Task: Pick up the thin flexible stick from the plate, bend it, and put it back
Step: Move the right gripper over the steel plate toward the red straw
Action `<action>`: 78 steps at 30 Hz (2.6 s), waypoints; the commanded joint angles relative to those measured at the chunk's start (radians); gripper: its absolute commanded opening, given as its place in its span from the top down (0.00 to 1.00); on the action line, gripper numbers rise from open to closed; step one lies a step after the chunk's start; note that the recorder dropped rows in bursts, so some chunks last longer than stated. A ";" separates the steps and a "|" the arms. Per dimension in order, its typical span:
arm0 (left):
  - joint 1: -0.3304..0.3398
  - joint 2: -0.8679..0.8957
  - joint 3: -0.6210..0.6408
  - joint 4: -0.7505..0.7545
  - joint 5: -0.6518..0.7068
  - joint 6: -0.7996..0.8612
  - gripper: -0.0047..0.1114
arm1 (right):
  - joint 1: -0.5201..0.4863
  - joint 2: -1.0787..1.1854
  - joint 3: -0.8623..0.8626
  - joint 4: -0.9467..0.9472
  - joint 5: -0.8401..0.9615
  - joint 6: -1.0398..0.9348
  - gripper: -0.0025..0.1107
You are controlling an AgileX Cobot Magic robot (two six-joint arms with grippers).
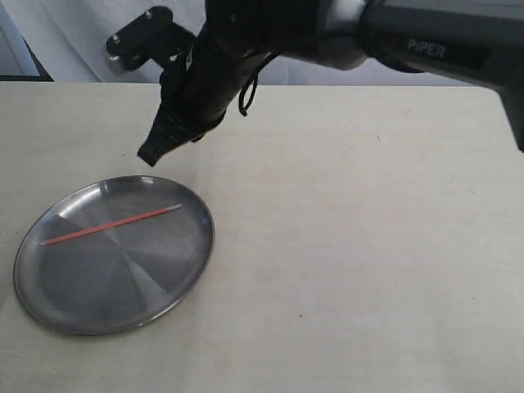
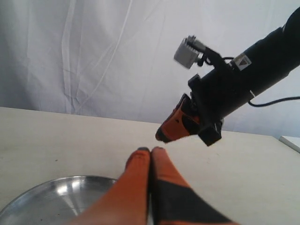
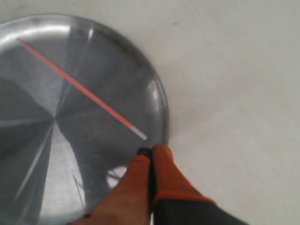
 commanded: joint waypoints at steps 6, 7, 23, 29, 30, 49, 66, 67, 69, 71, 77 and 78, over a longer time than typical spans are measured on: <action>-0.002 -0.003 0.004 0.003 0.006 -0.002 0.96 | 0.012 0.036 -0.005 -0.190 -0.027 -0.010 0.98; -0.002 -0.003 0.004 0.003 0.006 -0.002 0.96 | 0.012 0.037 -0.005 -0.189 -0.061 -0.020 0.95; -0.002 -0.003 0.004 0.003 0.008 -0.002 0.96 | 0.074 0.183 -0.005 -0.113 -0.072 -0.237 0.75; -0.002 -0.003 0.004 0.003 0.008 -0.002 0.96 | 0.076 0.189 -0.005 -0.051 -0.081 -0.242 0.76; -0.002 -0.003 0.004 0.003 0.008 -0.002 0.96 | 0.076 0.189 -0.005 -0.053 -0.095 -0.253 0.76; -0.002 -0.003 0.004 0.003 0.008 -0.002 0.96 | 0.076 0.305 -0.005 -0.016 -0.199 -0.213 0.77; -0.002 -0.003 0.004 0.003 0.008 -0.002 0.96 | 0.158 0.315 -0.005 -0.083 0.073 -0.211 0.87; -0.002 -0.003 0.004 0.003 0.008 -0.002 0.96 | 0.164 0.315 -0.005 -0.090 0.066 -0.205 0.93; -0.002 -0.003 0.004 0.003 0.008 -0.002 0.96 | 0.175 0.318 -0.005 -0.092 0.060 -0.195 0.98; -0.002 -0.003 0.004 0.003 0.008 -0.002 0.96 | 0.180 0.322 -0.005 -0.110 0.060 -0.162 0.99; -0.002 -0.003 0.004 0.003 0.008 -0.002 0.96 | 0.180 0.293 -0.005 -0.110 0.093 -0.098 0.99; -0.002 -0.003 0.004 0.003 0.008 -0.002 0.96 | 0.180 0.281 -0.005 -0.102 0.098 -0.098 0.99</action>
